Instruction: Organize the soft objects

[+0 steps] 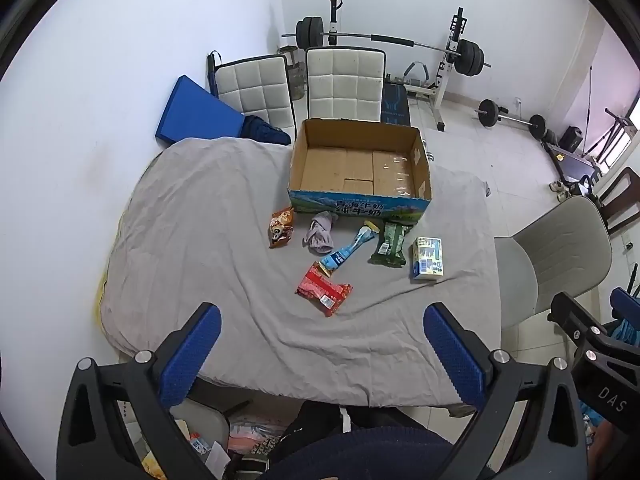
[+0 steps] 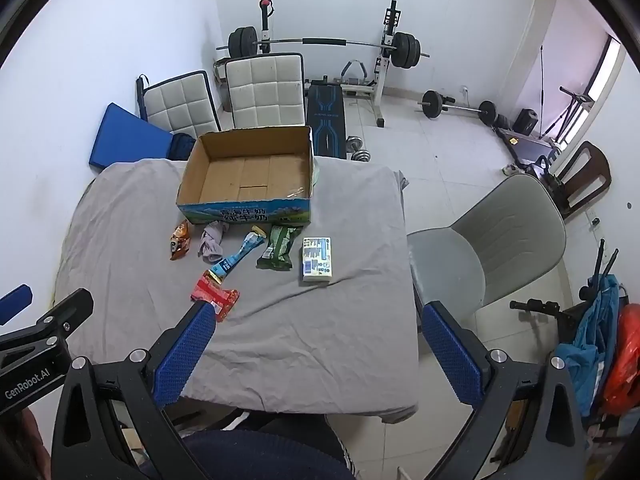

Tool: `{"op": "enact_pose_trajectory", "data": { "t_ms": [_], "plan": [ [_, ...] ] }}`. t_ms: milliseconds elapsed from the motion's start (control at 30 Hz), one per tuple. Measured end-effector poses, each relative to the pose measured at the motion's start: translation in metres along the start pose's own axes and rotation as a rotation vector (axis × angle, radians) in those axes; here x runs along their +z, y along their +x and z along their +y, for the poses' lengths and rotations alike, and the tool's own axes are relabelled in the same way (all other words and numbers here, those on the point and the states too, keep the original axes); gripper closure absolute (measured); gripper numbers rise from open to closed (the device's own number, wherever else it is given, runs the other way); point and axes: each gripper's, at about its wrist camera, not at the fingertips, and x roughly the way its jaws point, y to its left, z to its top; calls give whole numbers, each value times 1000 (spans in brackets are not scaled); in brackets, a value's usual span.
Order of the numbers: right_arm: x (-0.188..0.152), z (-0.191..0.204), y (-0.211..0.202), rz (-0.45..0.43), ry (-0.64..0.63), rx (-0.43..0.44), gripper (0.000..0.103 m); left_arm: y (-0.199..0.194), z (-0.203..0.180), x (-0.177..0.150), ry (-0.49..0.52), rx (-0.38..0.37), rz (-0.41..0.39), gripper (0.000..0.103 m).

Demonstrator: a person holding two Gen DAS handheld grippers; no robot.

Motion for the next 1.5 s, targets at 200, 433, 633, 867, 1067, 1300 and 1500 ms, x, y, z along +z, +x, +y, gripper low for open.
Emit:
{"op": "enact_pose_trajectory", "data": {
  "t_ms": [200, 433, 633, 867, 1067, 1300, 1500],
  "plan": [
    [0, 0, -3, -6, 5, -1, 0, -2, -4, -3, 4, 6, 1, 0],
    [-1, 0, -14, -29, 0, -5, 0, -8, 0, -3, -4, 1, -37, 0],
    [-1, -1, -21, -44, 8, -14, 0, -9, 2, -4, -3, 1, -46, 0],
    [-2, -6, -27, -55, 17, -16, 0, -13, 1, -5, 0, 3, -54, 0],
    [0, -8, -33, -67, 21, -14, 0, -22, -4, -5, 6, 8, -69, 0],
    [0, -8, -38, -74, 19, -15, 0, -23, -4, -4, 7, 7, -69, 0],
    [0, -9, -42, -80, 15, -16, 0, -27, -5, -2, 7, 5, -75, 0]
  ]
}}
